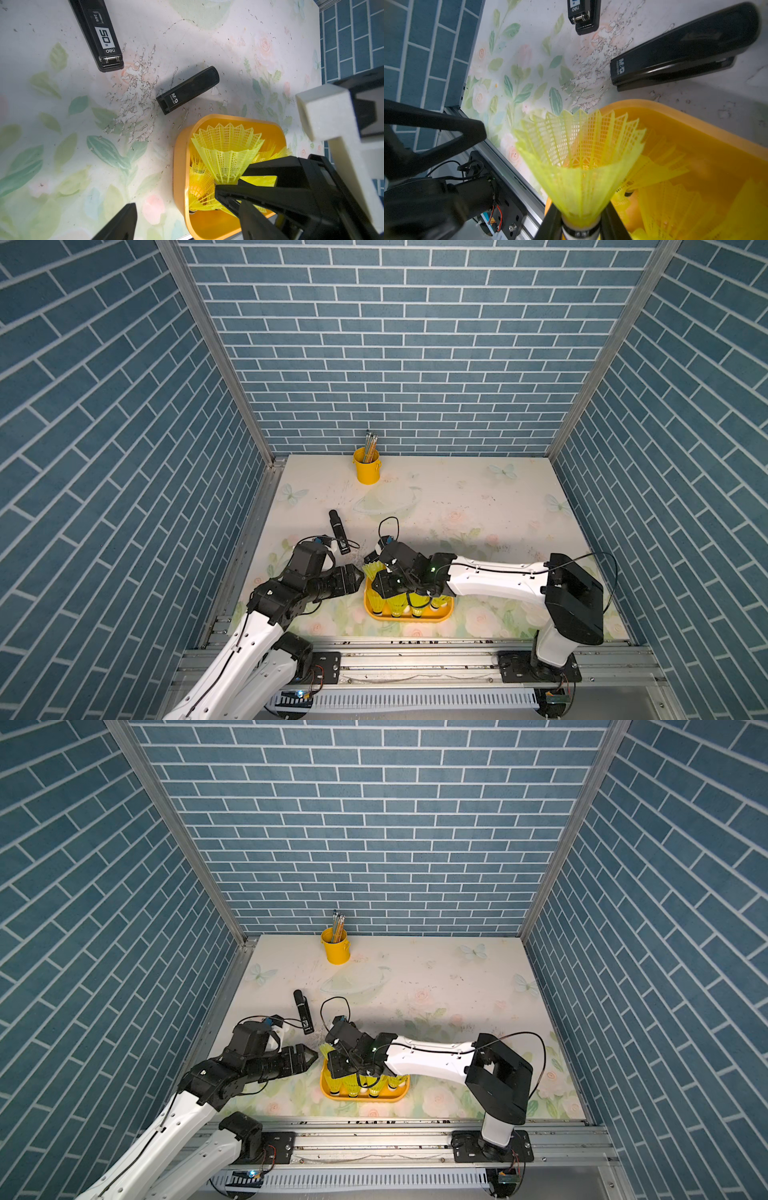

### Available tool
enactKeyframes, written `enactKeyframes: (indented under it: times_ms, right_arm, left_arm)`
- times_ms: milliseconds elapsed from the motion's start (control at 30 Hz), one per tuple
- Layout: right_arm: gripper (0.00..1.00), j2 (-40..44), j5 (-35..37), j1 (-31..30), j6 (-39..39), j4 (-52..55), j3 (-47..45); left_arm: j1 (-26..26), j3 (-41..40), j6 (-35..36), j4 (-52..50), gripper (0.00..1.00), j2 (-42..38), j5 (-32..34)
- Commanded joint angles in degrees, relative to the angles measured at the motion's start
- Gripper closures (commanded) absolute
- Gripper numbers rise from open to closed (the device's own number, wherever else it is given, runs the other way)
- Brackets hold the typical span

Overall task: Put the shuttlecocks into the storage box
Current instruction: Place the shuttlecock in the storage box.

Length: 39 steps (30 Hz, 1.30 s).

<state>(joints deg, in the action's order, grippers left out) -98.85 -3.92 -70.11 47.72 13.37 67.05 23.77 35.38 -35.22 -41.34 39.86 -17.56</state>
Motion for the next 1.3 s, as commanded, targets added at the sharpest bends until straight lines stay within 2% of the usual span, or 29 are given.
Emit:
enactKeyframes:
  times_ms: [0, 167, 533, 1267]
  right_arm:
    - [0.72, -0.8, 1.0, -0.5, -0.2, 2.9, 1.7]
    - [0.65, -0.8, 0.3, -0.5, -0.2, 3.5, 1.4]
    - [0.59, 0.0, -2.3, -0.5, -0.3, 4.4, 2.2]
    - [0.56, 6.4, 5.6, 1.8, -2.5, 11.9, 4.7]
  left_arm:
    - [0.0, 0.3, 0.2, 0.5, 0.17, 0.4, -0.3]
    - [0.0, 0.5, 0.2, 0.8, 0.17, 0.7, -0.2]
    - [0.0, 0.2, 0.2, 1.5, 0.17, 1.1, 0.0]
    - [0.0, 1.1, 0.3, 4.1, 0.17, 5.1, 0.0]
